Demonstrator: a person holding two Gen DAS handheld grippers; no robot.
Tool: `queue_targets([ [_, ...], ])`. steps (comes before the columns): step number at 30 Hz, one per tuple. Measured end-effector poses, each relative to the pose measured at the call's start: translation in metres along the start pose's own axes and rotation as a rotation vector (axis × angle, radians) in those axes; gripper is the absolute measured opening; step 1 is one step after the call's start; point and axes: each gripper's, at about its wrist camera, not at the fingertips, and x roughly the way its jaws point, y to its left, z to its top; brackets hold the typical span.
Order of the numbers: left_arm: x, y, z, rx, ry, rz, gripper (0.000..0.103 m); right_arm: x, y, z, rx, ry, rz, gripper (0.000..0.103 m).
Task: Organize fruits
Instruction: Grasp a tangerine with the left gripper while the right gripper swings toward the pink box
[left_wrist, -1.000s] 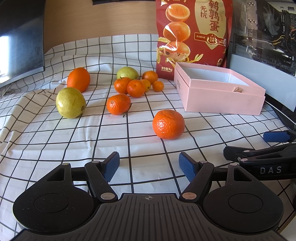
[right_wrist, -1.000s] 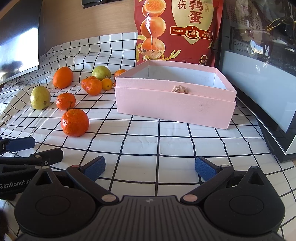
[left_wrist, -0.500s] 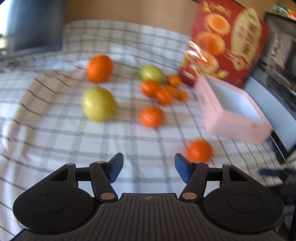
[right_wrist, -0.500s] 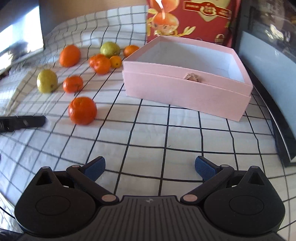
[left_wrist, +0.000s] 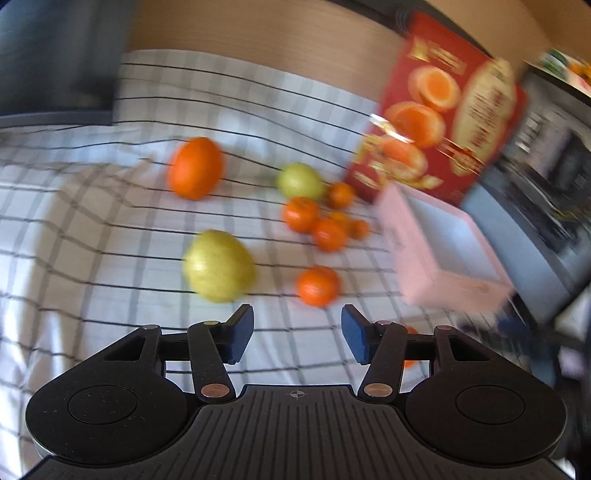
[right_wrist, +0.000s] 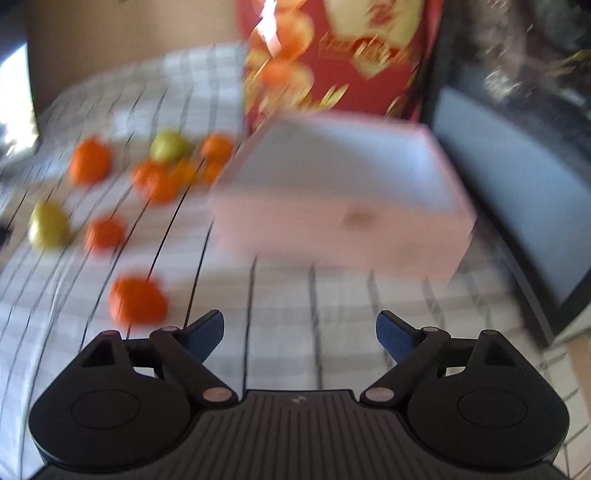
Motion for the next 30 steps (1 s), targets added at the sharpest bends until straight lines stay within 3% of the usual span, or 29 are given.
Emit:
queue_targets([
  [5, 0.012, -0.018, -0.002, 0.015, 0.038, -0.031, 0.057, 0.026, -0.026, 0.037, 0.069, -0.035, -0.102, 0.09],
  [8, 0.021, -0.024, -0.004, -0.01, 0.059, -0.016, 0.057, 0.037, -0.046, 0.047, 0.111, -0.009, -0.077, 0.096],
  [10, 0.025, -0.027, -0.006, -0.002, 0.068, 0.007, 0.057, 0.041, -0.048, 0.05, 0.075, -0.003, -0.069, 0.098],
  [13, 0.031, -0.027, -0.006, -0.004, 0.084, 0.066, 0.057, 0.042, -0.052, 0.044, 0.061, -0.019, -0.049, 0.101],
  [17, 0.041, -0.031, 0.006, 0.039, 0.084, 0.063, 0.057, 0.033, -0.049, 0.036, 0.07, -0.027, -0.031, 0.095],
  [22, 0.069, -0.042, 0.023, 0.088, 0.051, 0.116, 0.057, 0.009, -0.028, 0.014, 0.029, -0.038, 0.03, 0.095],
  [27, 0.103, -0.048, 0.029, 0.152, 0.105, 0.122, 0.059, -0.011, -0.001, -0.005, -0.007, -0.025, 0.094, 0.095],
  [30, 0.11, -0.048, 0.027, 0.182, 0.092, 0.154, 0.061, -0.019, 0.008, -0.012, -0.02, -0.018, 0.099, 0.095],
])
